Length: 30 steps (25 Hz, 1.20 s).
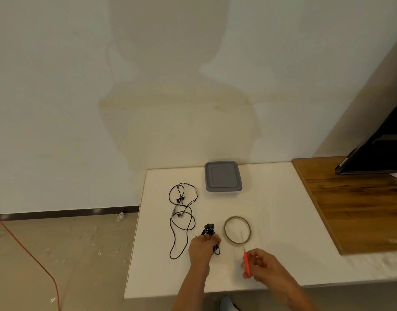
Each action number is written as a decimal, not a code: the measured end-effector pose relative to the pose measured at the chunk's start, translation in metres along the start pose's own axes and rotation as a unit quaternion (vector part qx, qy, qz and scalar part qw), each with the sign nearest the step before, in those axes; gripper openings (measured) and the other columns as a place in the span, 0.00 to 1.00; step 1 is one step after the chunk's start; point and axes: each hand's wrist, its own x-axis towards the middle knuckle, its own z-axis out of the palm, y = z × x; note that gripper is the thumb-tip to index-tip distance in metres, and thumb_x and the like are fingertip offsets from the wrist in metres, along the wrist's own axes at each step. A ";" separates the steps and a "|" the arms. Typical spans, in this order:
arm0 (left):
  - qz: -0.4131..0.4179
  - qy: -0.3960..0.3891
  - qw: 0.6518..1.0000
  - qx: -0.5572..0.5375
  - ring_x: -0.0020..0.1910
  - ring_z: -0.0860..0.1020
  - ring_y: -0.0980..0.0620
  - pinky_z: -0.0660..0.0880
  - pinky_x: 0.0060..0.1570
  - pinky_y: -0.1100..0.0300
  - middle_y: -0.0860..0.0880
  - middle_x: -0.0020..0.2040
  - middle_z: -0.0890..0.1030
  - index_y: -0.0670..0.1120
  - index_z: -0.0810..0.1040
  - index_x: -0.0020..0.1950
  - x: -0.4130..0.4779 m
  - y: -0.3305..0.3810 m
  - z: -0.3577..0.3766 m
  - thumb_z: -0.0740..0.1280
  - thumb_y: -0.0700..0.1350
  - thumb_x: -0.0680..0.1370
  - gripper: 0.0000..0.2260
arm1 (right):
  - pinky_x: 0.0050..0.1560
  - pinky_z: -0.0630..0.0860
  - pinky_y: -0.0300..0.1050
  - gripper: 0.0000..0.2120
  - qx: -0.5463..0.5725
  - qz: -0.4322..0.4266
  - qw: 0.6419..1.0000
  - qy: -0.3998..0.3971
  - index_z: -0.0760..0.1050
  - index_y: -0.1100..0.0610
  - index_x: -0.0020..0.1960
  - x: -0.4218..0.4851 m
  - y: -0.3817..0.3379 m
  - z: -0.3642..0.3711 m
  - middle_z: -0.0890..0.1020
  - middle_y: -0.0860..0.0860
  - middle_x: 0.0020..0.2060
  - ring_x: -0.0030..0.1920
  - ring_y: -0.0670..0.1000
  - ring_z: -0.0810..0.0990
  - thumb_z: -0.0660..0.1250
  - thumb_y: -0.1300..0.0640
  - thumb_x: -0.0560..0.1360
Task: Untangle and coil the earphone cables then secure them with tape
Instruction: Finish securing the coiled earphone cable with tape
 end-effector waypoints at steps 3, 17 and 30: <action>-0.011 -0.005 1.000 0.000 0.39 0.77 0.52 0.70 0.37 0.64 0.48 0.37 0.83 0.46 0.83 0.33 0.001 0.001 -0.002 0.70 0.44 0.75 0.10 | 0.32 0.68 0.37 0.09 0.058 0.053 0.995 -0.060 0.76 0.64 0.48 0.008 0.002 0.027 0.85 0.59 0.41 0.35 0.50 0.80 0.71 0.61 0.71; -0.023 -0.014 0.999 -0.023 0.40 0.78 0.50 0.71 0.39 0.63 0.41 0.42 0.85 0.40 0.84 0.39 -0.002 0.001 -0.013 0.70 0.43 0.74 0.08 | 0.29 0.73 0.36 0.09 0.205 0.083 0.974 -0.038 0.79 0.64 0.48 0.037 -0.026 0.048 0.81 0.59 0.40 0.30 0.47 0.79 0.71 0.59 0.73; -0.040 -0.028 0.988 -0.147 0.37 0.82 0.53 0.72 0.35 0.67 0.42 0.42 0.84 0.35 0.81 0.47 -0.037 0.042 -0.029 0.68 0.39 0.77 0.07 | 0.31 0.63 0.39 0.09 -0.528 -0.115 0.805 0.247 0.77 0.54 0.51 0.028 -0.005 0.073 0.78 0.51 0.48 0.34 0.48 0.74 0.70 0.52 0.73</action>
